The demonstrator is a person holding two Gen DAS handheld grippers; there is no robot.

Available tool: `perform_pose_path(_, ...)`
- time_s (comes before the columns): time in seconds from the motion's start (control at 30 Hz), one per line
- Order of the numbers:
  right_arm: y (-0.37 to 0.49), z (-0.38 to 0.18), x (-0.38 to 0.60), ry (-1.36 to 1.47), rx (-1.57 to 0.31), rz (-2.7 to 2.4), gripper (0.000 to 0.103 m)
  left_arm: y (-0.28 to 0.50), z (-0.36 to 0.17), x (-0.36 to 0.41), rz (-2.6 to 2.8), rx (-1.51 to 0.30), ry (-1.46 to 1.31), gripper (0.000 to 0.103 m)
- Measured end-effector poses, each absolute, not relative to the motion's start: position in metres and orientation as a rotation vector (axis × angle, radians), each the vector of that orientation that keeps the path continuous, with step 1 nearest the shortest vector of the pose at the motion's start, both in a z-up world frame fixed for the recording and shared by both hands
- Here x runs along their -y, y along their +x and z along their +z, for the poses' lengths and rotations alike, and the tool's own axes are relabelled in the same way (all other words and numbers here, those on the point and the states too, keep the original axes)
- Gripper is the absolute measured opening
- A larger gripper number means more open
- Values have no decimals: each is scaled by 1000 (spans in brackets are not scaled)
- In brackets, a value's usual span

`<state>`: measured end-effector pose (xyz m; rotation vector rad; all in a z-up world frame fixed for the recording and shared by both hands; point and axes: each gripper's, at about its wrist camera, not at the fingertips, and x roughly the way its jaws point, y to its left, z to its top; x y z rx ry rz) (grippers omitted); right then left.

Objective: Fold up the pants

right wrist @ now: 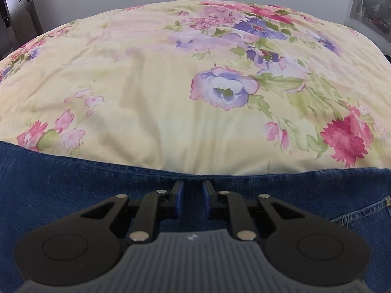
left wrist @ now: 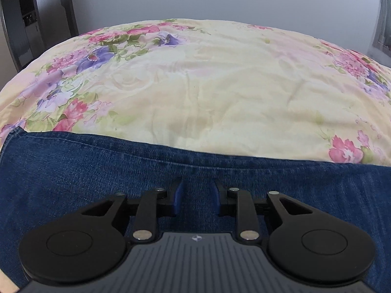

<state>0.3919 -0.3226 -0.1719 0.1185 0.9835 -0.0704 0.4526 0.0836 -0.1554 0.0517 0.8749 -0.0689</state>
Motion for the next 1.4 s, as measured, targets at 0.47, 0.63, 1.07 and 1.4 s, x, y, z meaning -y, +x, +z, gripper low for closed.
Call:
perform_pose_path(0.47,332,-121,341,181,-958,-60,26,413,-106,-113,-1,-849,128,31)
perform_pose_path(0.63,227,-91,342,160,-917,-133,30,375,-88,-148,47,-862,152,31)
perform_pose_path(1.07,76,-137,297,166,-910,-308,33,302,-68,-207,132,-880,148,31)
perform_pose_path(1.4,96,-146,301,250,-935,-319,3,284,-70,-225,162,-890,117,31)
